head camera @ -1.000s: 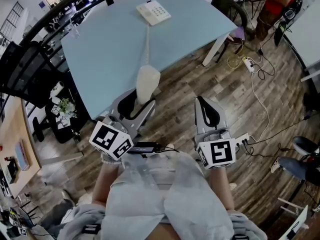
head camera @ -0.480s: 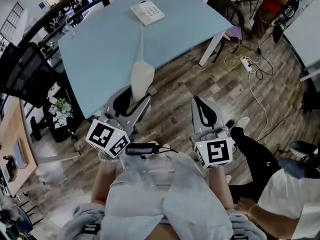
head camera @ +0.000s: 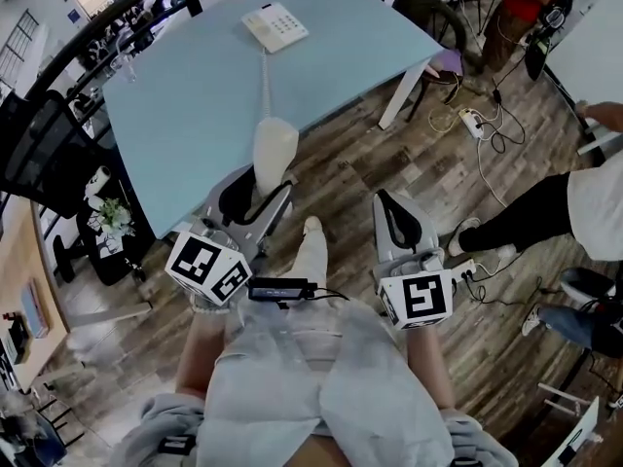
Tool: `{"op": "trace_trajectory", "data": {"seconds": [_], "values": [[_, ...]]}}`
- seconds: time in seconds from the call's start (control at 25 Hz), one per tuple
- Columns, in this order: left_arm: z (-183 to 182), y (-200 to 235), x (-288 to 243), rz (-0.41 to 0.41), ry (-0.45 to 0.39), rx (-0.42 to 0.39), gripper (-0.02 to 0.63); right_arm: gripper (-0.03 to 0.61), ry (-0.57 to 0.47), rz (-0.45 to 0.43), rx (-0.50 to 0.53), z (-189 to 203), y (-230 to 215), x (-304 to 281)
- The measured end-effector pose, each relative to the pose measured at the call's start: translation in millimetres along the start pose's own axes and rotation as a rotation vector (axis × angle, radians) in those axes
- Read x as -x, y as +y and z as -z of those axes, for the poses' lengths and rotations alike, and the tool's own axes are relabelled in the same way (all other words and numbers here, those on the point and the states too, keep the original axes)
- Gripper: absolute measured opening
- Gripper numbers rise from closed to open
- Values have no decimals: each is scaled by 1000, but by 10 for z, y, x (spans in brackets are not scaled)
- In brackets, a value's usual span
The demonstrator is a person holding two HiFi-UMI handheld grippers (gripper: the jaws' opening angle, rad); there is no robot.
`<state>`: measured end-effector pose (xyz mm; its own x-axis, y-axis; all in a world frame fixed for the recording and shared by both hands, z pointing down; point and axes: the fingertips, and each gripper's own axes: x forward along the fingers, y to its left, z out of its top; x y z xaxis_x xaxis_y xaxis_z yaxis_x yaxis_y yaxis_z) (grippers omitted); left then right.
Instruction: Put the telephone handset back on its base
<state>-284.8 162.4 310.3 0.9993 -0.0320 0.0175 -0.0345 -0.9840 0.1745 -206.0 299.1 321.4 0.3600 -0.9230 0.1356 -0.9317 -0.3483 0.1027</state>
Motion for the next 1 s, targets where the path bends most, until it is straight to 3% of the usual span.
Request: {"op": "trace_trajectory", "data": {"seconds": [0.28,1.0], "values": [[41,204,-374,16,-5,20,213,5,16,19,11,64,-217,-236],[-175,1123,-1690,37,16,61,213,5,41,35,15,-123,-1040,-1586]]}}
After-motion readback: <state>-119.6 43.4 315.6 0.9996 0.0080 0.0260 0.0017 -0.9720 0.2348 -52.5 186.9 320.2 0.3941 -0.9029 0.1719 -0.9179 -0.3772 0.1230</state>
